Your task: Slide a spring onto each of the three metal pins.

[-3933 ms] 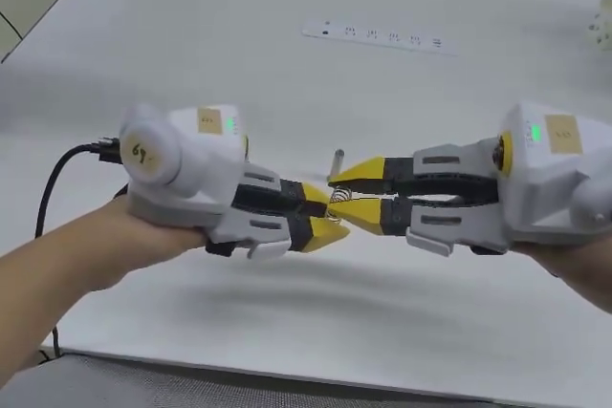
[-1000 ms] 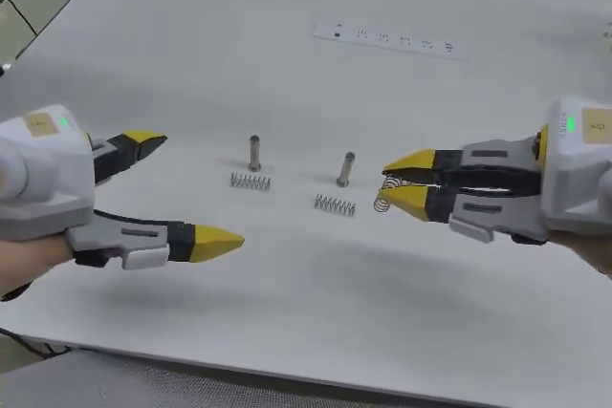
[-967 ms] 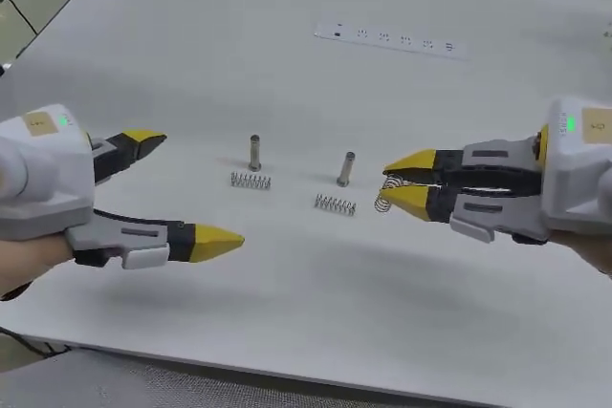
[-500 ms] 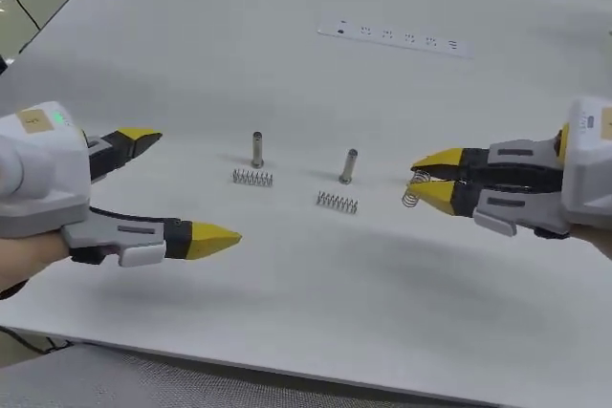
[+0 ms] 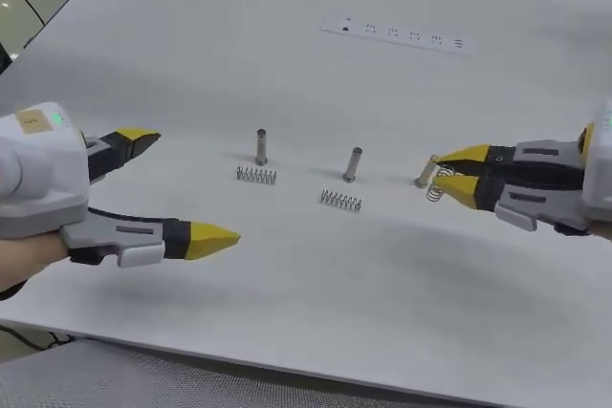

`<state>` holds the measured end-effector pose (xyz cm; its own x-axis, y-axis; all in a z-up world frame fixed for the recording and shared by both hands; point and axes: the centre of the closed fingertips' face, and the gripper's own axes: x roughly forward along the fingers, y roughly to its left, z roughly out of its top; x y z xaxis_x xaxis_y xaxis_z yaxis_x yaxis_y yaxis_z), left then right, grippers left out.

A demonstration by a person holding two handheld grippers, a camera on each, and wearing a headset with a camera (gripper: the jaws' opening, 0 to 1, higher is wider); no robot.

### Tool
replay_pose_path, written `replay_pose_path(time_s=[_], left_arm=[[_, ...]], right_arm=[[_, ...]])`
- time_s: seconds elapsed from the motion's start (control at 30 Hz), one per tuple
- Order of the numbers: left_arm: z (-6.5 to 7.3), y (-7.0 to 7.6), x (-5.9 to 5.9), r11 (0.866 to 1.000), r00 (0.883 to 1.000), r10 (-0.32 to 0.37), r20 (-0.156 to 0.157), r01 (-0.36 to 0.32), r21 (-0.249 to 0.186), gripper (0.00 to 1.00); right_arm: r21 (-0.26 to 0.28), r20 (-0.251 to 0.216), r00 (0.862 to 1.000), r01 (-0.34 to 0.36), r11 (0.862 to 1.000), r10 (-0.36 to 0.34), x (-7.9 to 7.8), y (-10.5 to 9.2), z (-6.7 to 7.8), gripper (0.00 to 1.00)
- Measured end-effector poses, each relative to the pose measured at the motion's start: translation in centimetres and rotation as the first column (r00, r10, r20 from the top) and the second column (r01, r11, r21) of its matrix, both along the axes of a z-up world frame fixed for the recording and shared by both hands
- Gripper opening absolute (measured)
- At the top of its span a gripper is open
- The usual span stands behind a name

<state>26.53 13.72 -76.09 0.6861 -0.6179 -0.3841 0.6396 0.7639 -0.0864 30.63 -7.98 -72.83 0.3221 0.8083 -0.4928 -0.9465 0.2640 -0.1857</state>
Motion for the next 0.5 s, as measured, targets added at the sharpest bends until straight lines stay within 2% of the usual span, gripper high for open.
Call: replay_pose_path(time_s=[0.5], left_arm=[[-0.1,0.4,-0.3,1.000,1.000,0.012,-0.004,-0.012,-0.002,0.98]], right_arm=[[0.004,0.004,0.998,0.061,0.998,-0.061,2.7,-0.9,0.0,0.07]])
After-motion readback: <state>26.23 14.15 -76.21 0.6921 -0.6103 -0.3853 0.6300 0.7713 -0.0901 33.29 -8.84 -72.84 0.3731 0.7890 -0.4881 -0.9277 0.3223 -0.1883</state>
